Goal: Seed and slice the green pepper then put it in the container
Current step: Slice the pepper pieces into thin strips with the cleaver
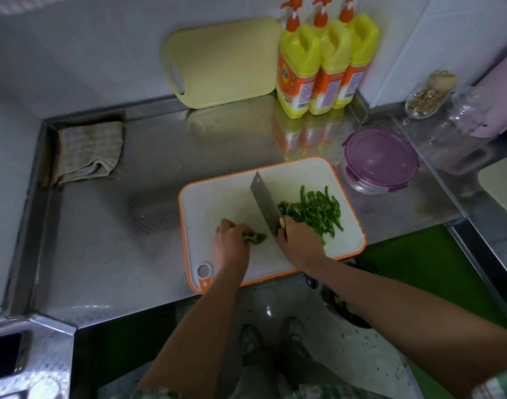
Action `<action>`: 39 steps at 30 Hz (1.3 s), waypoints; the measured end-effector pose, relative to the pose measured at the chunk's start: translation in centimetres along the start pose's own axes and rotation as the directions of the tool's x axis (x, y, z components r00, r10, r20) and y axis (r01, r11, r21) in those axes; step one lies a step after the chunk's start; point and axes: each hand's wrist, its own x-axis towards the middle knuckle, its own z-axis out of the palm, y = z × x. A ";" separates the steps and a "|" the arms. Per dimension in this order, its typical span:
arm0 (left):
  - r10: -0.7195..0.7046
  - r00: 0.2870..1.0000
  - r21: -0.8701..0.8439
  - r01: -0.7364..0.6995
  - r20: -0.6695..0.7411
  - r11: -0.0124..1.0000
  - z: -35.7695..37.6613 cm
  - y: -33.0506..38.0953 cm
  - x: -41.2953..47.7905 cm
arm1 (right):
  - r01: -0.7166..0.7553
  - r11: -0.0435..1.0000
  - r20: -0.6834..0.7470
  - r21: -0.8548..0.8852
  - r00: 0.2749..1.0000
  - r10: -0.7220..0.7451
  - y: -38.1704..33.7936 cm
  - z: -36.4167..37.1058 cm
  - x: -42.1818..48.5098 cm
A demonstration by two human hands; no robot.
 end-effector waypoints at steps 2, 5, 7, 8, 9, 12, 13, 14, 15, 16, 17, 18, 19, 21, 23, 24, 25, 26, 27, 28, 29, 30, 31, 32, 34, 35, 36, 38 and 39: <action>-0.036 0.999 -0.024 0.035 -0.031 0.999 -0.1 0.0 0.1 | 0.040 0.999 0.017 0.036 0.999 -0.040 0.2 -0.5 0.1; -0.183 0.982 -0.100 0.177 -0.056 0.979 -0.6 0.2 0.0 | 0.102 0.995 0.054 0.023 0.993 -0.103 0.1 -0.8 0.1; -0.288 0.956 -0.167 0.277 -0.048 0.946 -0.9 0.5 -0.3 | 0.101 0.995 0.070 0.012 0.992 -0.102 -0.1 -0.6 0.0; -0.328 0.944 -0.185 0.316 -0.033 0.931 -0.8 0.6 -0.5 | 0.097 0.995 0.077 0.009 0.992 -0.098 -0.2 -0.3 -0.2; -0.365 0.931 -0.204 0.355 -0.016 0.912 -0.8 0.8 -0.6 | 0.094 0.996 0.085 0.004 0.992 -0.094 -0.2 -0.1 -0.3; -0.430 0.899 -0.249 0.437 0.088 0.864 -0.2 1.2 -0.6 | 0.093 0.996 0.099 -0.012 0.991 -0.091 -0.2 0.2 -0.4; -0.433 0.894 -0.264 0.447 0.113 0.855 0.1 1.3 -0.5 | 0.094 0.996 0.102 -0.012 0.991 -0.092 -0.2 0.2 -0.4; -0.442 0.889 -0.284 0.458 0.123 0.842 0.3 1.5 -0.4 | 0.097 0.995 0.103 -0.012 0.990 -0.095 -0.2 0.0 -0.4; -0.451 0.884 -0.299 0.466 0.123 0.833 0.4 1.6 -0.3 | 0.101 0.995 0.101 -0.016 0.990 -0.099 -0.2 -0.2 -0.3; -0.461 0.879 -0.310 0.474 0.120 0.824 0.5 1.7 -0.1 | 0.106 0.994 0.095 -0.022 0.990 -0.103 -0.2 -0.5 -0.3; -0.467 0.877 -0.319 0.479 0.118 0.818 0.5 1.7 0.1 | 0.110 0.994 0.084 -0.030 0.991 -0.107 -0.2 -0.8 -0.3; -0.471 0.873 -0.325 0.484 0.124 0.812 0.4 1.8 0.3 | 0.113 0.993 0.072 -0.039 0.991 -0.110 -0.3 -1.0 -0.2; -0.474 0.871 -0.326 0.490 0.131 0.809 0.4 1.9 0.4 | 0.116 0.992 0.066 -0.048 0.991 -0.112 -0.3 -1.2 -0.2; -0.484 0.864 -0.322 0.501 0.138 0.803 0.4 2.1 0.6 | 0.124 0.990 0.067 -0.067 0.991 -0.119 -0.4 -1.4 -0.2; -0.491 0.860 -0.322 0.508 0.138 0.799 0.4 2.2 0.8 | 0.130 0.989 0.086 -0.073 0.989 -0.124 -0.5 -1.2 -0.2; -0.494 0.858 -0.318 0.511 0.141 0.798 0.4 2.3 0.9 | 0.126 0.990 0.099 -0.066 0.988 -0.119 -0.6 -1.1 -0.2; -0.496 0.857 -0.313 0.515 0.144 0.798 0.5 2.3 0.9 | 0.120 0.991 0.112 -0.057 0.987 -0.113 -0.7 -1.0 -0.2; -0.497 0.855 -0.311 0.517 0.147 0.797 0.6 2.3 0.9 | 0.114 0.992 0.120 -0.050 0.987 -0.108 -0.7 -0.8 -0.3; -0.494 0.857 -0.309 0.514 0.148 0.800 0.6 2.2 1.0 | 0.110 0.993 0.124 -0.045 0.987 -0.104 -0.7 -0.8 -0.4; -0.491 0.858 -0.307 0.513 0.151 0.802 0.7 2.1 1.0 | 0.107 0.994 0.124 -0.036 0.987 -0.102 -0.8 -0.7 -0.4; -0.485 0.860 -0.307 0.509 0.156 0.804 0.7 2.1 1.0 | 0.105 0.994 0.126 -0.023 0.987 -0.101 -0.8 -0.7 -0.5; -0.483 0.861 -0.310 0.509 0.161 0.803 0.8 2.0 1.1 | 0.103 0.995 0.130 -0.014 0.986 -0.100 -0.9 -0.7 -0.6; -0.481 0.861 -0.312 0.508 0.165 0.803 0.8 1.9 1.2 | 0.101 0.995 0.137 -0.011 0.986 -0.098 -1.0 -0.6 -0.5; -0.479 0.861 -0.310 0.508 0.170 0.804 0.9 1.8 1.3 | 0.097 0.995 0.144 -0.010 0.985 -0.094 -1.1 -0.5 -0.5; -0.471 0.864 -0.301 0.504 0.177 0.810 0.8 1.7 1.5 | 0.082 0.997 0.157 -0.008 0.984 -0.080 -1.3 -0.4 -0.2; -0.466 0.866 -0.294 0.500 0.181 0.814 0.7 1.6 1.6 | 0.073 0.997 0.162 -0.008 0.984 -0.071 -1.5 -0.3 0.0; -0.462 0.867 -0.285 0.497 0.185 0.819 0.7 1.6 1.7 | 0.064 0.998 0.165 -0.010 0.984 -0.062 -1.6 -0.2 0.1; -0.455 0.869 -0.272 0.493 0.192 0.827 0.6 1.6 1.9 | 0.054 0.998 0.166 -0.029 0.985 -0.048 -1.9 0.2 0.3; -0.453 0.869 -0.264 0.492 0.197 0.829 0.5 1.6 2.0 | 0.054 0.997 0.165 -0.049 0.985 -0.045 -2.1 0.5 0.3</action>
